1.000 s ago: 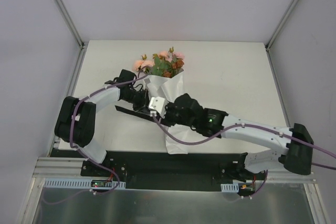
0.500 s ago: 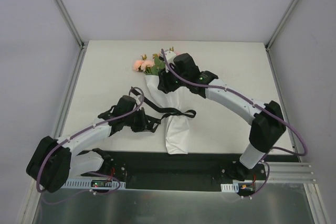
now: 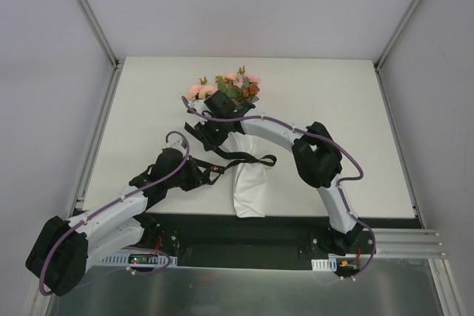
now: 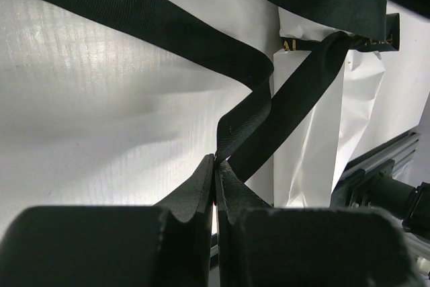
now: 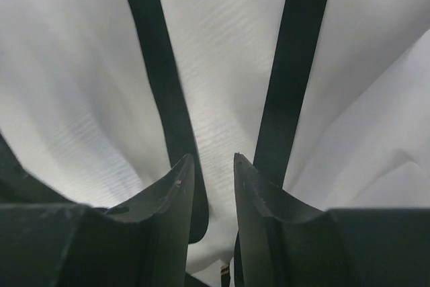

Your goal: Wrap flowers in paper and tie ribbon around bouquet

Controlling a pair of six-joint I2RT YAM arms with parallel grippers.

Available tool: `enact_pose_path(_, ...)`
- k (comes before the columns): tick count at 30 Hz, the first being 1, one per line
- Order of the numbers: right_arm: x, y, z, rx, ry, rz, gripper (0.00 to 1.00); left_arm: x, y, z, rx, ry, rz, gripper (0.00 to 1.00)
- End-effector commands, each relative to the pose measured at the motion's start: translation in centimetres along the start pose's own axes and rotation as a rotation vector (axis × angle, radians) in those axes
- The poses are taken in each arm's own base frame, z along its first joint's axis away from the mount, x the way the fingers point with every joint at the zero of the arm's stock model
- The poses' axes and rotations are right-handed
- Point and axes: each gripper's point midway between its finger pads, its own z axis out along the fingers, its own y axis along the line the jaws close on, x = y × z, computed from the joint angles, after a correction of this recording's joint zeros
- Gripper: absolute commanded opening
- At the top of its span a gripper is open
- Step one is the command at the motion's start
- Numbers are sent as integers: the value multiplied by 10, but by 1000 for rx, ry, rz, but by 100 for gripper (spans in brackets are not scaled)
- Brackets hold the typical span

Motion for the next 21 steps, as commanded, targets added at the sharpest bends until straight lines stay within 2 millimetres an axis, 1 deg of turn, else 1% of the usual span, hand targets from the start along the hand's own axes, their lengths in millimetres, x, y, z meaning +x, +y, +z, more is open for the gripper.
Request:
enact_pose_path(1, 3, -11, 13, 83, 54, -76, 35, -3, -7, 2, 38, -28, -4, 0)
enact_pose_path(2, 3, -16, 17, 115, 61, -90, 37, -2, -8, 2, 40, -24, -6, 0)
enact_pose_path(3, 9, -20, 25, 129, 82, -93, 38, -1, -8, 3, 43, -21, -5, 0)
enact_pose_path(4, 7, -23, 26, 149, 86, -98, 38, 0, -9, 3, 47, -17, -2, 0)
enact_pose_path(5, 8, -31, 27, 192, 94, -103, 39, 1, -10, 3, 51, -11, -3, 0)
enact_pose_path(6, 14, -33, 33, 204, 114, -110, 40, 1, -10, 4, 54, -10, -2, 0)
enact_pose_path(8, 15, -39, 35, 230, 120, -112, 41, 2, -11, 4, 56, -8, 1, 0)
enact_pose_path(9, 21, -41, 40, 232, 139, -114, 41, 2, -12, 4, 59, -11, 4, 0)
enact_pose_path(13, 29, -46, 44, 251, 164, -129, 41, 3, -11, 4, 55, -12, 7, 0)
enact_pose_path(15, 27, -47, 43, 259, 162, -132, 41, 4, -9, 5, 49, -8, 9, 0)
enact_pose_path(17, 22, -43, 39, 246, 148, -136, 41, 4, -9, 6, 47, -4, 9, 0)
enact_pose_path(21, 0, -33, 22, 227, 90, -151, 41, 5, -6, 8, 38, 2, 4, 0)
